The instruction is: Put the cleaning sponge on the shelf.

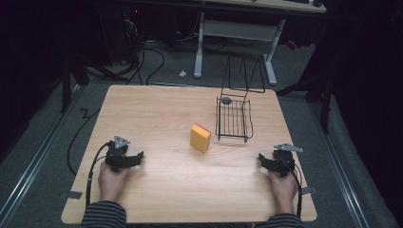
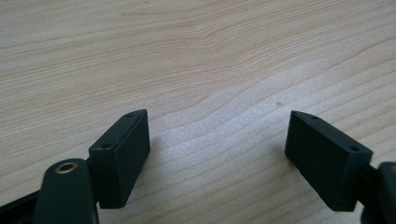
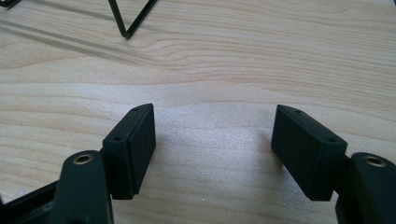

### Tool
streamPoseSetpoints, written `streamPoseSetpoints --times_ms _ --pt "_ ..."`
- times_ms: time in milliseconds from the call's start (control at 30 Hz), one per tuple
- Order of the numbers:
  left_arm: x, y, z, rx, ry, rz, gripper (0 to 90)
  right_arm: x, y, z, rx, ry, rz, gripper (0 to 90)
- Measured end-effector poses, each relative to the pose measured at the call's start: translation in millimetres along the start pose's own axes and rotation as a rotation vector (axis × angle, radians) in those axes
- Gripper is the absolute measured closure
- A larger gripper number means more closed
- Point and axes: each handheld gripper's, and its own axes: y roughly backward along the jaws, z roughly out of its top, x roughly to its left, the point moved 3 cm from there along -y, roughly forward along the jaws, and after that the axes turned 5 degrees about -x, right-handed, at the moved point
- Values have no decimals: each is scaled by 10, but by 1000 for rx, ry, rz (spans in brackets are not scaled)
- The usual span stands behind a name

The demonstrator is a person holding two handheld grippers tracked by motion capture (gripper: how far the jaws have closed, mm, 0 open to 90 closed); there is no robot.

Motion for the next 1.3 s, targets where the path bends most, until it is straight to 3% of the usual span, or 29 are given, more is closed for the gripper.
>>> streamPoseSetpoints --times_ms 1300 --pt "3 0 0 -1 -1 -1 226 11 7 -10 10 17 21 255"
